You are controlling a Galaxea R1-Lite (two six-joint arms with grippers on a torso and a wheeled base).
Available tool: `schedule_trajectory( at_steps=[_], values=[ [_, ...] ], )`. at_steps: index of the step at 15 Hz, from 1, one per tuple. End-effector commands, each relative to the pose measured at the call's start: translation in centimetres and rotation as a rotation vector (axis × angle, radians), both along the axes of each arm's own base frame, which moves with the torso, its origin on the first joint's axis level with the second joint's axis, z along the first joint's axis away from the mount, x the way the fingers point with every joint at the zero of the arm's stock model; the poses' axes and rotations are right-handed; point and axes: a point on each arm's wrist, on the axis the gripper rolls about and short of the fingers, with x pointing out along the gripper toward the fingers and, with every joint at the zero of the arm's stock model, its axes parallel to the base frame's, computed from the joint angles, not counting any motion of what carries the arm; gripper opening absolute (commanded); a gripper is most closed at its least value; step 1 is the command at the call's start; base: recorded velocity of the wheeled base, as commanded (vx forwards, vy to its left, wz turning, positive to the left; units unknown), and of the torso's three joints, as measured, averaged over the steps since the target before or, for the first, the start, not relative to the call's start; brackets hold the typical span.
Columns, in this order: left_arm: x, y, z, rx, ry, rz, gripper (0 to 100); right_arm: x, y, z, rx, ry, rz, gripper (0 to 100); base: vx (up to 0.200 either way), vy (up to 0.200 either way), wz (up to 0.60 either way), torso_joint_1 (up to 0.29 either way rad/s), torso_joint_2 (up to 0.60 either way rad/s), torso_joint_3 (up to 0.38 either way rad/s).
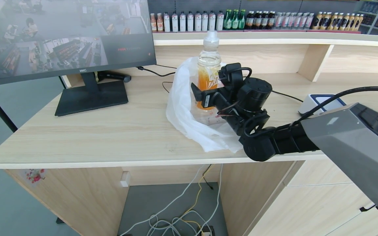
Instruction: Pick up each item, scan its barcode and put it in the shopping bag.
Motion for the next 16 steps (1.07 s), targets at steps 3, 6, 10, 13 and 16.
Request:
schedule_trajectory(
  at_steps=[3,6,10,13,16],
  values=[
    [0.0,0.0,0.0,0.0,0.0,0.0,100,-1.3,-0.7,1.3,0.004,-0.008,0.0,100,0.0,0.0,0.0,0.0,0.0,0.0],
    [0.0,0.0,0.0,0.0,0.0,0.0,100,-2.6,-1.4,2.0,0.0,-0.003,0.006,100,0.0,0.0,0.0,0.0,0.0,0.0],
    [0.0,0.0,0.0,0.0,0.0,0.0,100,-6.2,-2.9,3.4,-0.011,0.014,0.02,100,0.0,0.0,0.0,0.0,0.0,0.0],
    [0.0,0.0,0.0,0.0,0.0,0.0,100,-8.2,-4.2,3.2,-0.017,0.026,0.024,100,0.0,0.0,0.0,0.0,0.0,0.0],
    [0.0,0.0,0.0,0.0,0.0,0.0,100,-11.0,-5.8,2.3,0.03,-0.003,0.035,100,0.0,0.0,0.0,0.0,0.0,0.0]
  ],
)
